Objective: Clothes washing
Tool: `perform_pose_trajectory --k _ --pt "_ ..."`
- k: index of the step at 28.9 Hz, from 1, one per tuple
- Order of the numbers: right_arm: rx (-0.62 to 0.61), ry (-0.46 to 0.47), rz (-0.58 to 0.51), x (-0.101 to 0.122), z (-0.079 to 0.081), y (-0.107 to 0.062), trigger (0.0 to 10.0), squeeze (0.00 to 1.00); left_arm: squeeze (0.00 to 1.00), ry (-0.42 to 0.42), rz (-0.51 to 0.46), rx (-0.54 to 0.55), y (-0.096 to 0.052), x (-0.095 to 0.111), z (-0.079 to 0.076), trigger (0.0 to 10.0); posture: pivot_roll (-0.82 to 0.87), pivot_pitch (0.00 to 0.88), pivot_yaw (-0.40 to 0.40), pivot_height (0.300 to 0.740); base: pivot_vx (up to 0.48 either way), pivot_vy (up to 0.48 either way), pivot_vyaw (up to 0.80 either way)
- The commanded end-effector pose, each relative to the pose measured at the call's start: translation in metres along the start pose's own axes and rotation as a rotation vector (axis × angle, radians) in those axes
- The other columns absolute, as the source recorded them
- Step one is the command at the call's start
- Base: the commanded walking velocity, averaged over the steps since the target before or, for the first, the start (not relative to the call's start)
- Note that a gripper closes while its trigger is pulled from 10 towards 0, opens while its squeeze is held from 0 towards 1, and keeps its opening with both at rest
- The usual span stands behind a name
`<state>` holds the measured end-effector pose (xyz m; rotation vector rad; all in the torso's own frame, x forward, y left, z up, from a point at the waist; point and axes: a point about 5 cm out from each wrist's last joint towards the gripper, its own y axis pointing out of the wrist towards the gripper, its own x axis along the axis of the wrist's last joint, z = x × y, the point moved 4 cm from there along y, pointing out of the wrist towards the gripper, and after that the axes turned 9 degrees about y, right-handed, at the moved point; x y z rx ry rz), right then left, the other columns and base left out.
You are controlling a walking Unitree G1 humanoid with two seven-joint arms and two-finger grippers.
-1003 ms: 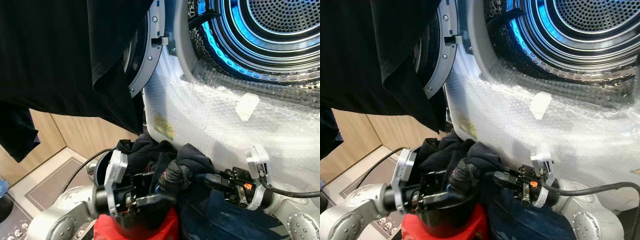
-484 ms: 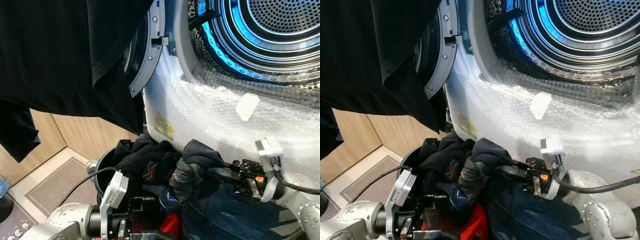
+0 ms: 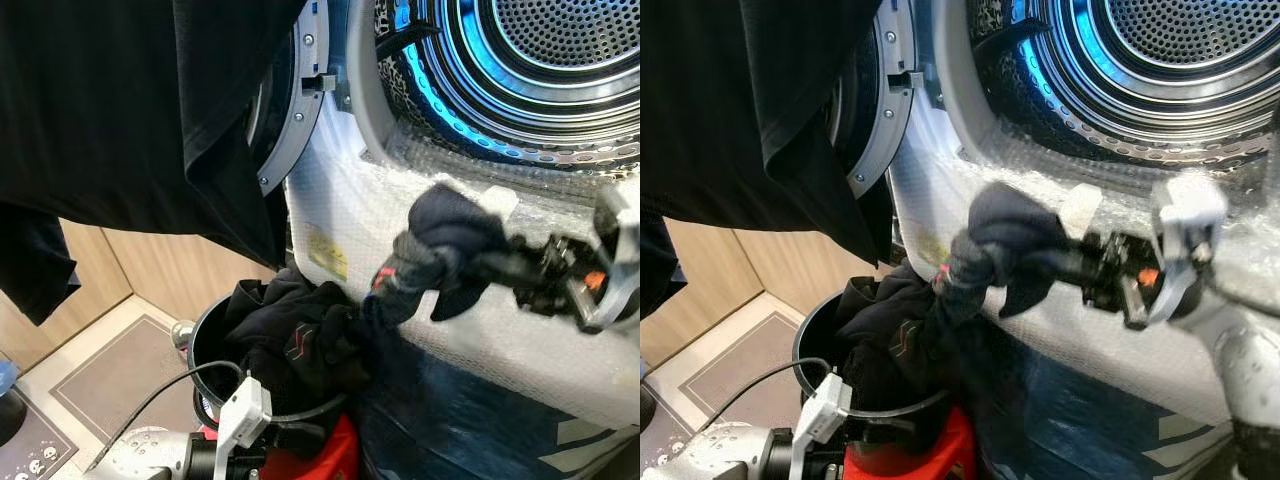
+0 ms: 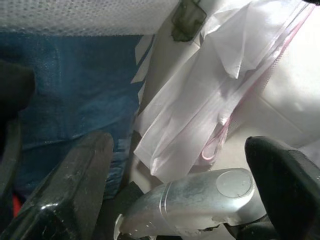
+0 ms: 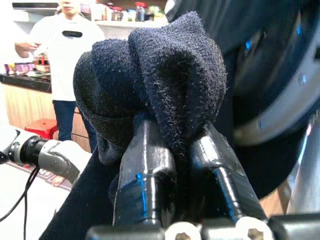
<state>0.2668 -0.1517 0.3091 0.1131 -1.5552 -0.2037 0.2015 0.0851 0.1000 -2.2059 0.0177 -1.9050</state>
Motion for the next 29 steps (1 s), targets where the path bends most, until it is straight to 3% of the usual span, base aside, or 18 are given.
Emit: perform_pose_trajectory --k 1,8,9,10,11,19,21,23,27,29 --pt "0.011 -0.006 -0.002 0.006 0.002 -0.002 4.0 0.00 0.00 0.017 0.026 0.012 -0.001 -0.004 0.001 10.0 -0.02 0.000 0.002 0.740 0.000 0.000 0.00" --pt "0.015 0.004 -0.002 0.008 0.002 -0.002 4.0 0.00 0.00 0.033 0.027 0.014 0.000 -0.006 0.002 10.0 -0.02 0.000 0.002 0.740 0.000 0.000 0.00" --pt "0.027 -0.005 0.000 0.013 0.001 0.000 8.9 0.00 0.00 0.036 0.030 0.024 0.001 -0.006 0.002 10.0 -0.02 0.015 -0.006 0.740 0.000 0.000 0.00" --pt "0.009 -0.057 0.013 0.040 -0.018 0.011 10.0 0.00 0.00 0.022 0.029 0.056 0.002 -0.008 -0.003 10.0 0.00 0.061 -0.020 0.740 0.000 0.000 0.00" --pt "-0.010 -0.080 0.015 0.053 -0.027 0.016 10.0 0.00 0.00 0.016 0.027 0.068 0.002 -0.009 -0.006 10.0 0.00 0.061 -0.020 0.740 0.000 0.000 0.00" --pt "-0.010 -0.077 0.015 0.053 -0.027 0.016 10.0 0.00 0.00 0.020 0.026 0.068 0.002 -0.009 -0.005 10.0 0.00 0.061 -0.020 0.740 0.000 0.000 0.00" --pt "-0.227 -0.099 -0.003 0.085 -0.074 0.011 10.0 0.00 0.00 -0.019 0.003 0.101 0.006 -0.010 -0.014 10.0 0.01 0.113 -0.045 0.740 0.000 0.000 0.00" --pt "-0.274 -0.114 0.004 0.093 -0.082 0.013 10.0 0.00 0.00 -0.025 -0.001 0.117 0.006 -0.010 -0.014 10.0 0.01 0.113 -0.045 0.740 0.000 0.000 0.00" --pt "-0.281 -0.118 0.008 0.093 -0.083 0.013 10.0 0.00 0.00 -0.025 -0.001 0.118 0.006 -0.010 -0.014 10.0 0.01 0.113 -0.045 0.740 0.000 0.000 0.00" --pt "-0.410 -0.135 0.027 0.096 -0.100 0.017 10.0 0.00 0.00 -0.023 -0.003 0.118 0.007 -0.009 -0.014 10.0 0.00 0.118 -0.050 0.740 0.000 0.000 0.00"
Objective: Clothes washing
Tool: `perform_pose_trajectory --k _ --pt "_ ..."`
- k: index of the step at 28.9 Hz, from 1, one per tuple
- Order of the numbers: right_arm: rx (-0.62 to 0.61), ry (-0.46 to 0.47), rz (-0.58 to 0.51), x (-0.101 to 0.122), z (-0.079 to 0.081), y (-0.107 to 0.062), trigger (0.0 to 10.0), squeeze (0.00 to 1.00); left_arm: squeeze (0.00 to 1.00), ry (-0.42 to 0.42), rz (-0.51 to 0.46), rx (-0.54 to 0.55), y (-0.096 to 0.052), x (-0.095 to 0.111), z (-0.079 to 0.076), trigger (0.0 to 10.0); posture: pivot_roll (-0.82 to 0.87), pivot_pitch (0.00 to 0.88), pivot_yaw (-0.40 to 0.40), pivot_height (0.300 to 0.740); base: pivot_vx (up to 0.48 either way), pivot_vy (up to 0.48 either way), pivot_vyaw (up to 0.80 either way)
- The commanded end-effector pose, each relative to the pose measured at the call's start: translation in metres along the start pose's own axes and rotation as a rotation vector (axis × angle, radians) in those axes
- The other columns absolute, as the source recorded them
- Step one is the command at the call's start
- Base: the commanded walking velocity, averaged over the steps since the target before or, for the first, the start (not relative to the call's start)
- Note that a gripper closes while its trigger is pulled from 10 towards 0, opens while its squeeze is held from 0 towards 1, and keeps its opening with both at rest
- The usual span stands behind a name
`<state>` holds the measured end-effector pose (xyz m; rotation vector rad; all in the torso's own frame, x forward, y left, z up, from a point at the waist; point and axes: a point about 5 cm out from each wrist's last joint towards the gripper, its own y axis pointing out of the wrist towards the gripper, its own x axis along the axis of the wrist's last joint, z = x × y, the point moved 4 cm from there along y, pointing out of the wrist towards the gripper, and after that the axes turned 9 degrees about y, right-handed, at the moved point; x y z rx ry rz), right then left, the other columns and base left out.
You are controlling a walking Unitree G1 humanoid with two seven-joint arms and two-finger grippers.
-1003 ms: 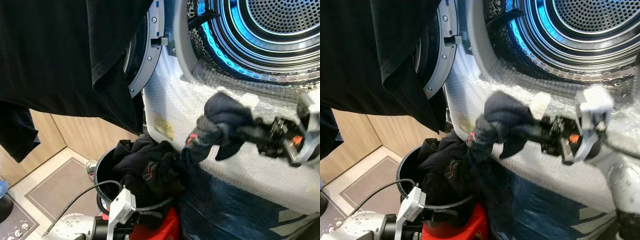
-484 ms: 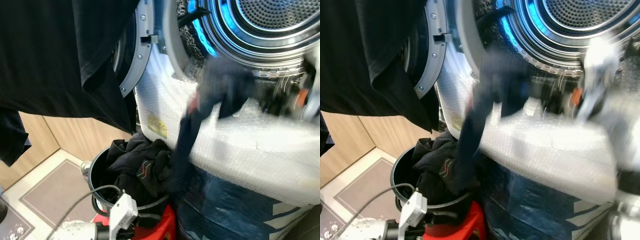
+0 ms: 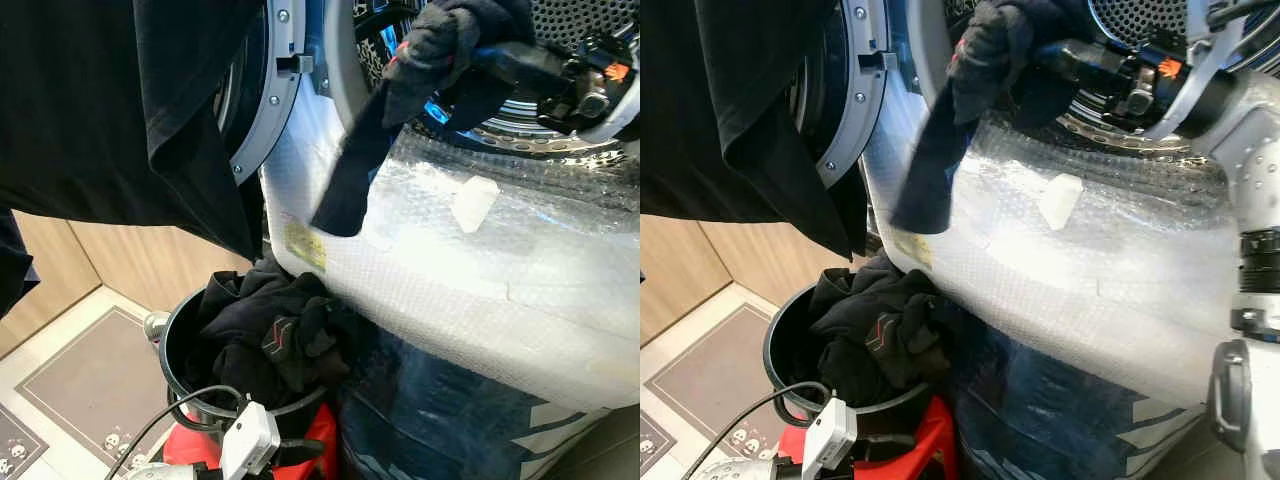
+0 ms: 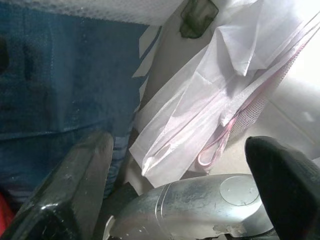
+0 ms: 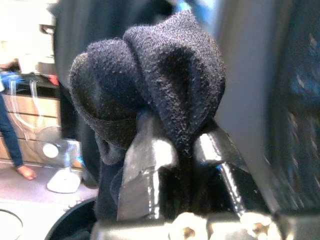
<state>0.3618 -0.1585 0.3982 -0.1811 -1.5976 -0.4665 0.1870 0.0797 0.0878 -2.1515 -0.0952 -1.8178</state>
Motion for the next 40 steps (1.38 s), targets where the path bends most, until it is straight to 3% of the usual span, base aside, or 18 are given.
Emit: perform_pose_trajectory --k 1,6,13,16,17,20,24,25,26,40 --pt "-0.135 -0.049 0.023 0.009 -0.015 0.008 10.0 0.00 0.00 0.007 -0.010 -0.004 0.002 0.004 -0.001 10.0 0.00 0.118 -0.050 0.740 0.000 0.000 0.00" --pt "-0.472 -0.052 0.071 0.016 -0.054 0.015 10.0 0.00 0.00 0.002 -0.011 0.007 0.004 0.003 -0.002 10.0 0.00 0.118 -0.060 0.740 0.000 0.000 0.00" --pt "-0.719 -0.118 0.015 0.036 -0.071 0.012 10.0 0.00 0.00 -0.006 -0.019 0.009 0.007 0.003 -0.005 10.0 0.00 0.116 -0.071 0.740 0.000 0.000 0.00" --pt "-0.926 -0.204 -0.010 0.050 -0.082 0.002 10.0 0.00 0.00 -0.011 -0.023 0.012 0.008 0.002 -0.006 10.0 0.00 0.114 -0.077 0.740 0.000 0.000 0.00" --pt "-0.926 -0.204 -0.010 0.050 -0.082 0.002 10.0 0.00 0.00 -0.011 -0.023 0.012 0.008 0.002 -0.006 10.0 0.00 0.114 -0.077 0.740 0.000 0.000 0.00" --pt "-1.214 -0.240 -0.107 0.069 -0.093 -0.022 10.0 0.00 0.00 -0.016 -0.026 0.018 0.008 0.002 -0.007 10.0 0.00 0.111 -0.080 0.740 0.000 0.000 0.00" --pt "-1.317 -0.257 -0.119 0.072 -0.095 -0.033 10.0 0.00 0.00 -0.016 -0.028 0.021 0.009 0.002 -0.007 10.0 0.00 0.109 -0.078 0.740 0.000 0.000 0.00" --pt "-1.321 -0.245 -0.104 0.069 -0.096 -0.033 10.0 0.70 0.00 -0.015 -0.029 0.022 0.008 0.002 -0.007 10.0 -0.01 0.110 -0.078 0.740 0.000 0.000 0.00" --pt "-1.328 -0.249 -0.088 0.066 -0.097 -0.033 10.0 1.00 0.00 -0.013 -0.029 0.023 0.008 0.003 -0.006 10.0 -0.01 0.113 -0.075 0.740 0.000 0.000 0.00" --pt "-1.355 -0.308 0.055 0.052 -0.100 -0.030 10.0 1.00 0.00 -0.013 -0.029 0.024 0.005 0.005 -0.003 10.0 -0.02 0.131 -0.063 0.740 0.000 0.000 0.00"
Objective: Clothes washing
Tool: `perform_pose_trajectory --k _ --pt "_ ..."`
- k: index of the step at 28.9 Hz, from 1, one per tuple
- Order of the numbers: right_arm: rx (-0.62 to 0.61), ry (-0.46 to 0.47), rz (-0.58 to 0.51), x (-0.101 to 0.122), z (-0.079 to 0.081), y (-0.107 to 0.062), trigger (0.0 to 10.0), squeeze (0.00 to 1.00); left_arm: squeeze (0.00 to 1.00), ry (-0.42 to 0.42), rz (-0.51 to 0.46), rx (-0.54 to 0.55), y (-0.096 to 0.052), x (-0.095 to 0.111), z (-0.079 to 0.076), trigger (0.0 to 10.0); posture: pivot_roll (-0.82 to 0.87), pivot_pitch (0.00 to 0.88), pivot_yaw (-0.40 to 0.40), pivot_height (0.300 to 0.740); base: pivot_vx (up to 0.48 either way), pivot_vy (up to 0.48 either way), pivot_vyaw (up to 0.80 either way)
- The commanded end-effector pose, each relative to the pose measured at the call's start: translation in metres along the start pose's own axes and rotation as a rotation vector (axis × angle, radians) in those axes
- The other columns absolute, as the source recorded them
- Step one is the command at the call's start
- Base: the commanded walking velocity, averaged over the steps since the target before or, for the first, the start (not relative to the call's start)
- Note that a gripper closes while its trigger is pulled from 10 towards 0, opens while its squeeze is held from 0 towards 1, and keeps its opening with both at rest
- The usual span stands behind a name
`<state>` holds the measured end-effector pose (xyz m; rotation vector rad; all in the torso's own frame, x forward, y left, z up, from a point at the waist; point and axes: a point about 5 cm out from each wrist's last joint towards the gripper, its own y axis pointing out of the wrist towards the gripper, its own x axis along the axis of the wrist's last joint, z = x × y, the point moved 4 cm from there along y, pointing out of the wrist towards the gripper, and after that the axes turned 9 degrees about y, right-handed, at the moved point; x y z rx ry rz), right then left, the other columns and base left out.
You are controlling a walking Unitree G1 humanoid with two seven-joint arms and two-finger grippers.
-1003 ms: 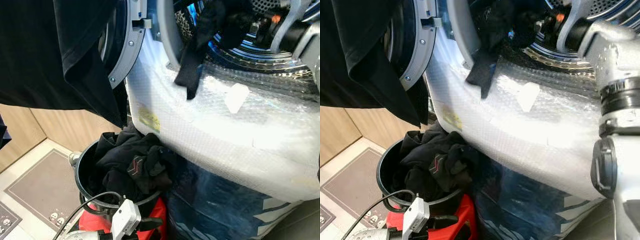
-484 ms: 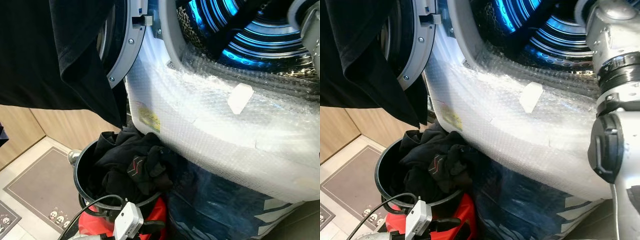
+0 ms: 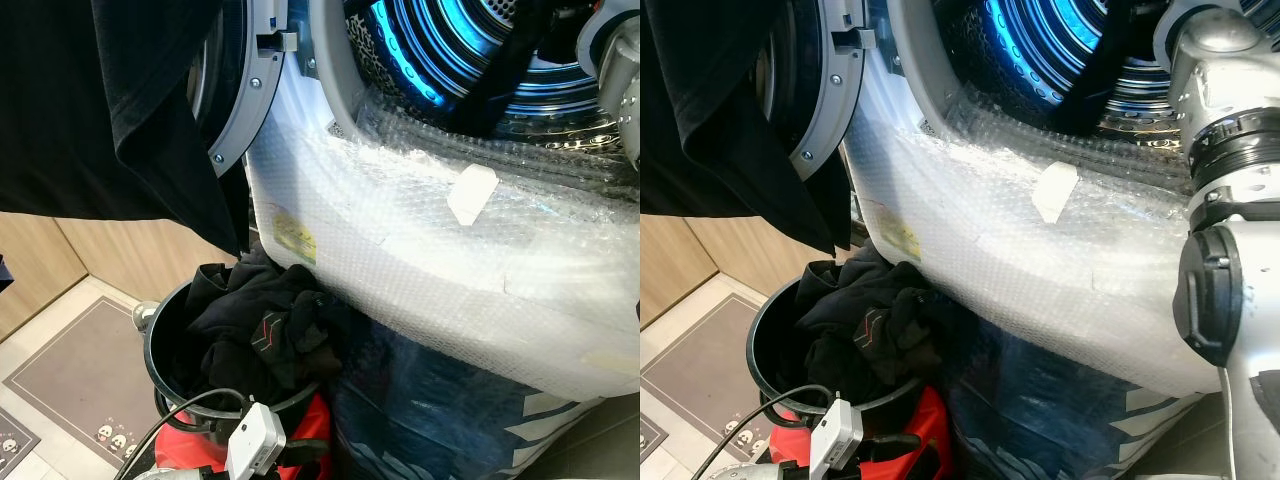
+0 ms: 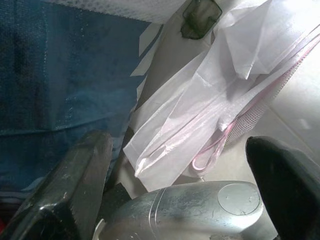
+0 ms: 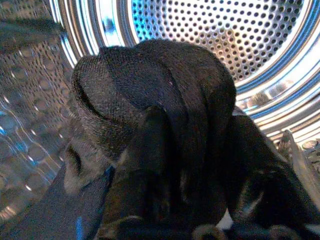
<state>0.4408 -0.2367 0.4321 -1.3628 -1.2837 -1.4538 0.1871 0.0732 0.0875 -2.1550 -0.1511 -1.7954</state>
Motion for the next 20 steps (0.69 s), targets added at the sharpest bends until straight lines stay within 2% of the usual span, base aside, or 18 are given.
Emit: perform_pose_trajectory --k 1,11,20 --pt "0.003 -0.009 -0.017 0.0131 0.0009 -0.0018 10.0 1.00 0.00 0.007 -0.008 -0.007 -0.0010 0.0042 -0.0010 10.0 -0.02 0.130 -0.061 0.740 0.000 0.000 0.00" --pt "0.003 -0.026 0.004 0.0084 -0.0002 -0.0014 10.0 1.00 0.00 0.010 -0.013 -0.006 -0.0010 0.0067 0.0010 10.0 -0.01 0.126 -0.060 0.740 0.000 0.000 0.00" --pt "0.038 -0.034 -0.027 0.0161 0.0024 -0.0023 10.0 1.00 0.00 0.019 -0.023 0.007 -0.0002 0.0086 0.0035 10.0 -0.01 0.119 -0.064 0.740 0.000 0.000 0.00"
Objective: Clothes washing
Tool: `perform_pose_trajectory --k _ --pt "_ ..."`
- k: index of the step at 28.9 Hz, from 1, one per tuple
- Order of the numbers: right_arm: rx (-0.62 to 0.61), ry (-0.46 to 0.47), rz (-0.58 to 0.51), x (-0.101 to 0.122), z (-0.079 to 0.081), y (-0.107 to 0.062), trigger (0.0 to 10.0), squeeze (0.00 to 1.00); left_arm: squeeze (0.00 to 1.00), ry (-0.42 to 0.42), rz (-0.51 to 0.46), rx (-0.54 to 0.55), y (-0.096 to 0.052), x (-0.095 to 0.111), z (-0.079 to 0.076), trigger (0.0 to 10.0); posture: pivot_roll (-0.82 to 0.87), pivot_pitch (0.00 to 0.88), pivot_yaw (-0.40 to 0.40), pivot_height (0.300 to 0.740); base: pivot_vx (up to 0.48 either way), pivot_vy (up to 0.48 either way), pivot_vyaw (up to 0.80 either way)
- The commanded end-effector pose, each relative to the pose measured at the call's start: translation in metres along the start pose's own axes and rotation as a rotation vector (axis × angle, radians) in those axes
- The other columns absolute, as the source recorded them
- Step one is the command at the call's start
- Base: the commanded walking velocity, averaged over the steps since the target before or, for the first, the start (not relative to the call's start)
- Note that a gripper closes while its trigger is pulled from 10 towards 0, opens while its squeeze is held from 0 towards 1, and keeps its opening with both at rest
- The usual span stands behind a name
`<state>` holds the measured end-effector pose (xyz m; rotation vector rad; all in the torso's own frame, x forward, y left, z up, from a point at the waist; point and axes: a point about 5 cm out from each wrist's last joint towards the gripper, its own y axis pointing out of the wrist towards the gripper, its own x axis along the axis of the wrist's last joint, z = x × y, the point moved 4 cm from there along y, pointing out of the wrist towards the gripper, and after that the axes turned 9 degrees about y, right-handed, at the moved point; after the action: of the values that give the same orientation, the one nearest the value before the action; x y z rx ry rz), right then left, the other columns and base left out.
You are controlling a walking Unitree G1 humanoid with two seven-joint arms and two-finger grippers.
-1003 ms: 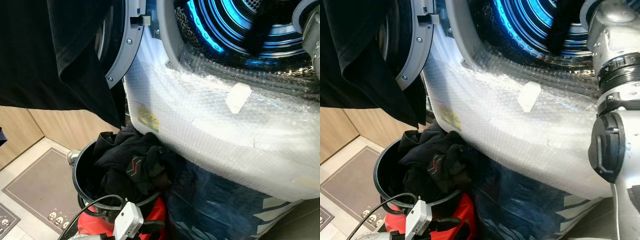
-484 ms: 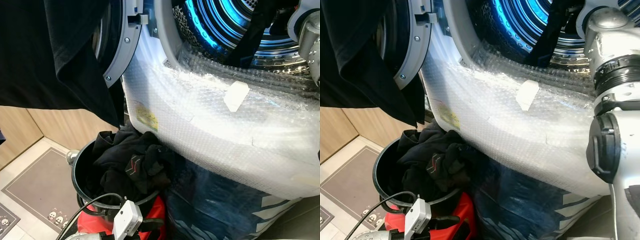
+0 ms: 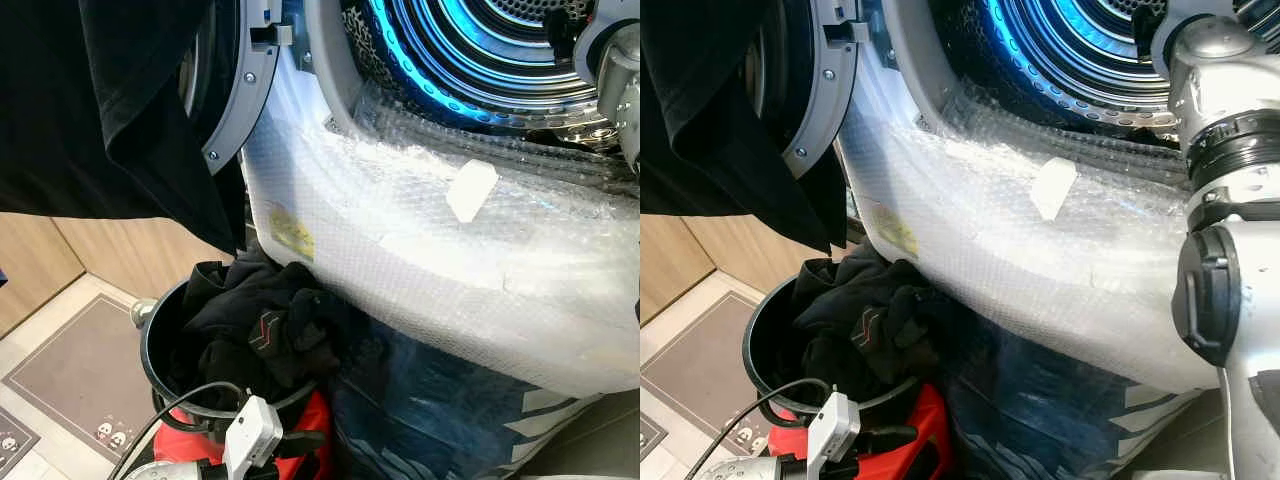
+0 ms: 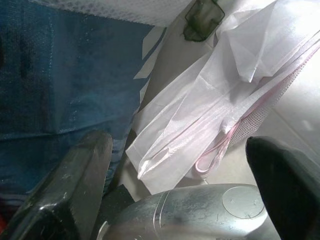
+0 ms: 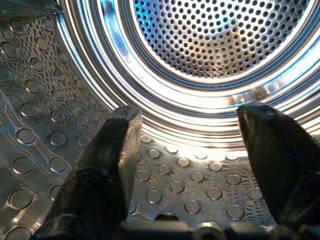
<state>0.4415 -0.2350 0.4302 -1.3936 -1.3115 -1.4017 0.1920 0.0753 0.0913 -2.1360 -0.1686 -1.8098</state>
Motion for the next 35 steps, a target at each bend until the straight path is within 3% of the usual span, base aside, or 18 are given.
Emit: perform_pose_trajectory --k 1,4,5,6,7,8,11,17,26,31,35 --pt "0.057 0.020 -0.059 0.021 0.003 -0.003 10.0 1.00 0.00 0.011 -0.016 0.004 0.001 0.005 0.000 10.0 -0.01 0.118 -0.064 0.740 0.000 0.000 0.00" --pt "0.122 0.088 -0.094 0.026 0.008 -0.004 10.0 0.99 0.00 0.020 -0.022 0.018 0.001 0.006 0.002 10.0 -0.01 0.115 -0.062 0.740 0.000 0.000 0.00" --pt "0.160 0.125 -0.108 0.028 0.010 -0.005 10.0 0.80 0.00 0.025 -0.025 0.025 0.001 0.007 0.003 10.0 -0.01 0.111 -0.062 0.740 0.000 0.000 0.00" --pt "0.185 0.149 -0.117 0.029 0.011 -0.005 10.0 0.01 0.00 0.028 -0.027 0.029 0.001 0.007 0.004 10.0 -0.01 0.111 -0.062 0.740 0.000 0.000 0.00" --pt "0.185 0.149 -0.117 0.029 0.011 -0.005 10.0 0.01 0.00 0.028 -0.027 0.029 0.001 0.007 0.004 10.0 -0.01 0.111 -0.062 0.740 0.000 0.000 0.00" --pt "0.308 0.273 -0.137 0.031 0.016 -0.008 10.0 0.00 0.00 0.051 -0.034 0.059 0.002 0.009 0.010 10.0 -0.01 0.104 -0.058 0.740 0.000 0.000 0.00" --pt "0.424 0.372 -0.159 0.033 0.020 -0.013 10.0 0.00 0.00 0.068 -0.038 0.078 0.003 0.011 0.015 10.0 -0.01 0.097 -0.056 0.740 0.000 0.000 0.00" --pt "0.594 0.409 -0.230 0.029 0.022 -0.022 10.0 0.00 0.00 0.103 -0.044 0.130 0.003 0.015 0.025 10.0 0.00 0.077 -0.050 0.740 0.000 0.000 0.00" --pt "0.716 0.456 -0.297 0.018 0.016 -0.035 10.0 0.00 0.00 0.152 -0.069 0.221 0.003 0.022 0.041 10.0 0.00 0.057 -0.036 0.740 0.000 0.000 0.00" --pt "0.820 0.488 -0.364 0.004 0.005 -0.052 10.0 0.00 0.00 0.178 -0.113 0.273 0.004 0.035 0.054 10.0 -0.01 0.035 -0.023 0.740 0.000 0.000 0.00" --pt "0.933 0.497 -0.439 -0.003 0.006 -0.076 10.0 0.00 0.00 0.226 -0.126 0.337 0.003 0.043 0.067 10.0 -0.01 0.020 -0.013 0.740 0.000 0.000 0.00"
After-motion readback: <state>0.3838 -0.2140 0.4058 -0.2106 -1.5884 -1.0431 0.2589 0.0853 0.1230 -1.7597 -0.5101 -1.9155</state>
